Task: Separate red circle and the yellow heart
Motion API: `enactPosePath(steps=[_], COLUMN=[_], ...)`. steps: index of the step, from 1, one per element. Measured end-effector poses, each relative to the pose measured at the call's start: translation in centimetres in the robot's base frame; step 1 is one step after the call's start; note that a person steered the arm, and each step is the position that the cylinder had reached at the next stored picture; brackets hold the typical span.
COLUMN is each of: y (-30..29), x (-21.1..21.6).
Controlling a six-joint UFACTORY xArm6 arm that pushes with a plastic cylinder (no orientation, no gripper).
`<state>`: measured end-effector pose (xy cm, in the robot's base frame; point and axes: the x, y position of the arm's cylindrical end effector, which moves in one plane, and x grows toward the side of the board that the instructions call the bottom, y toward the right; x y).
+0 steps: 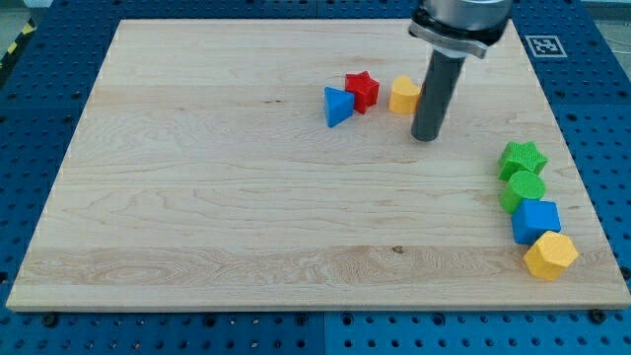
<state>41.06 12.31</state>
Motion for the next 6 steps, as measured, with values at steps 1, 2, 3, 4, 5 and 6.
enactPosePath(steps=[1,2,3,4,5,6], y=[0.1,0.1,0.1,0.1,-0.4,-2.2], x=[-1.7,-1.7,-1.8,-3.1,-3.3,-4.2])
